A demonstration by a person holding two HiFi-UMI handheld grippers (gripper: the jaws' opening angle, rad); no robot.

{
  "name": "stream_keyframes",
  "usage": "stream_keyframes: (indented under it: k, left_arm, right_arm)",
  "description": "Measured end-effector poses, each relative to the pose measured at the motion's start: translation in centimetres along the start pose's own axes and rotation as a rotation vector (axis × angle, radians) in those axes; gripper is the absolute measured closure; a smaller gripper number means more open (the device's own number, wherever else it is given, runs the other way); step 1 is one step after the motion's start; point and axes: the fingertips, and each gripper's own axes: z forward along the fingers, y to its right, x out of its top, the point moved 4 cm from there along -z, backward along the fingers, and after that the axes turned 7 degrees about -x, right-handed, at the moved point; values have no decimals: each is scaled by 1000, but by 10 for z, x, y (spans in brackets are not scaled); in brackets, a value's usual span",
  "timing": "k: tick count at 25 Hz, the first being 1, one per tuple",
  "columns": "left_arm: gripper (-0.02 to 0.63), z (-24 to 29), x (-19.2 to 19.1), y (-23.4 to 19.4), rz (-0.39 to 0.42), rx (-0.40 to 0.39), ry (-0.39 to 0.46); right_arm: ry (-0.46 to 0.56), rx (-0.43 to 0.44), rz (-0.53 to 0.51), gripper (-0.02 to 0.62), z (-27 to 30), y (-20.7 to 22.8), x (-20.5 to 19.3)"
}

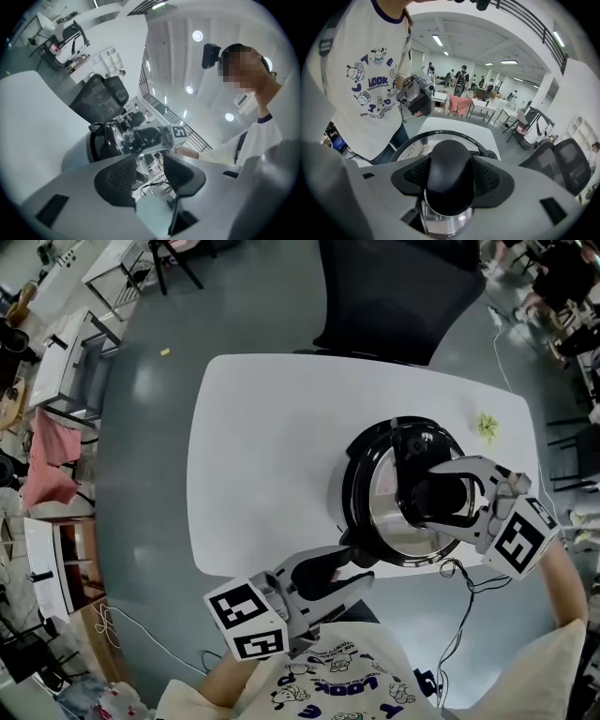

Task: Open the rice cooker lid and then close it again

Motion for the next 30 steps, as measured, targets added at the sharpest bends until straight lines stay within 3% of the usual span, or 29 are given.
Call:
stream_keyframes:
  k: [11, 13, 18, 21, 23, 30]
  left_arm:
    - [411, -44, 39, -28, 50, 162, 121]
    - [411, -49, 41, -30, 56, 175, 133]
    - [411, -59, 43, -30, 52, 203, 157]
    - [411, -64, 42, -30, 51, 206, 156]
    - [411, -67, 41, -30, 53, 209, 151]
    - [413, -71, 39, -25, 62, 213, 139]
  right_arm:
    - [9, -22, 13, 301, 1, -1, 0]
    - [-18, -60, 54, 295, 1, 0, 3]
    - [-88, -147, 229, 194, -4, 0, 16]
    - [-148, -190, 197, 220, 0, -2, 12]
    - [-178, -180, 186, 273, 2, -1, 10]
    - [-292, -59, 147, 285, 2, 0, 11]
